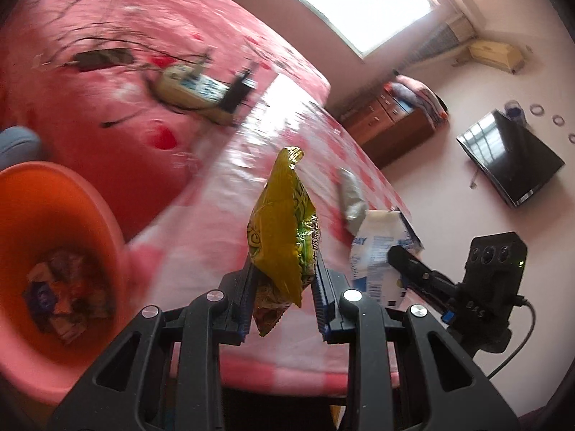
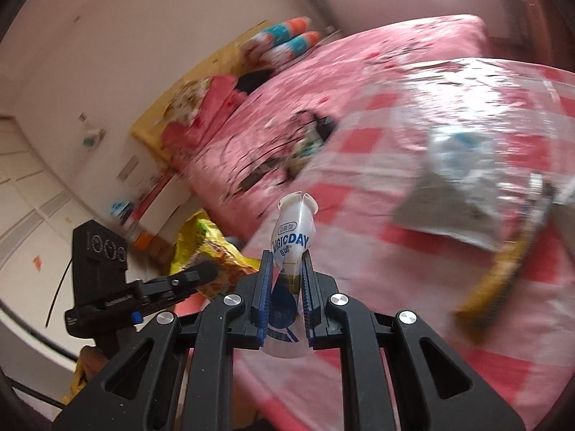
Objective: Collect trash
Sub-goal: 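Carry the snack bag and bottle to the orange bucket and release, then move both tools back over the table toward the remaining trash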
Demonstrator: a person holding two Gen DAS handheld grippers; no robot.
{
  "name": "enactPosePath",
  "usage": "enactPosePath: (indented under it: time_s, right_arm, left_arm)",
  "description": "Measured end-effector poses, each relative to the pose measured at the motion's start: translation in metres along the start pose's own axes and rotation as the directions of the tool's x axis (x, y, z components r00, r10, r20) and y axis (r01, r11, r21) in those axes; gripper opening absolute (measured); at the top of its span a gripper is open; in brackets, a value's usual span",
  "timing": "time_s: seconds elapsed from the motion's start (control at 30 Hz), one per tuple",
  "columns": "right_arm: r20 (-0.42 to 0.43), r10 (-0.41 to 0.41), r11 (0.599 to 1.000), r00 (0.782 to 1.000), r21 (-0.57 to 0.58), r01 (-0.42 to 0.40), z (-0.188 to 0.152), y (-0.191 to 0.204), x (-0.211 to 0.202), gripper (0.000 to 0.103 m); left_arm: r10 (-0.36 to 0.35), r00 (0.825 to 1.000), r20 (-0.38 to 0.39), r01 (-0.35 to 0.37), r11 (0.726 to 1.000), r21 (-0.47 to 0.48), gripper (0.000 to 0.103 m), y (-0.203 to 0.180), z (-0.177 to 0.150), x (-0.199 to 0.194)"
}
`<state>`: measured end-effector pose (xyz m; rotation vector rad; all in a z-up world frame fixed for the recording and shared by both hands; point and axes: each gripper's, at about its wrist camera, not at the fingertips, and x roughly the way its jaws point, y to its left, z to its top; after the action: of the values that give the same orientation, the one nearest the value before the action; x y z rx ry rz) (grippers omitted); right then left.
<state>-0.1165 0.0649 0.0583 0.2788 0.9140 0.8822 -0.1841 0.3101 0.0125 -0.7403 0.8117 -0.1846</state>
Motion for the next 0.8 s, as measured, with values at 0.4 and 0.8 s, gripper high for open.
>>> enactPosePath:
  time_s: [0.4,0.8]
  right_arm:
    - [-0.231,0.170,0.966,0.958,-0.155,-0.209,-0.003,0.111,0.101,0.016]
    - [-0.268,0.071,0.985,0.961,-0.133,-0.109,-0.024,0.110,0.144,0.079]
  left_arm:
    - [0.213,0.974,0.078,-0.199,0.968,-0.155,0.030,0.101,-0.012,-0.071]
    - [0.421,0.905,0.069,-0.393,0.886,-0.246,0.080,0.166,-0.025,-0.073]
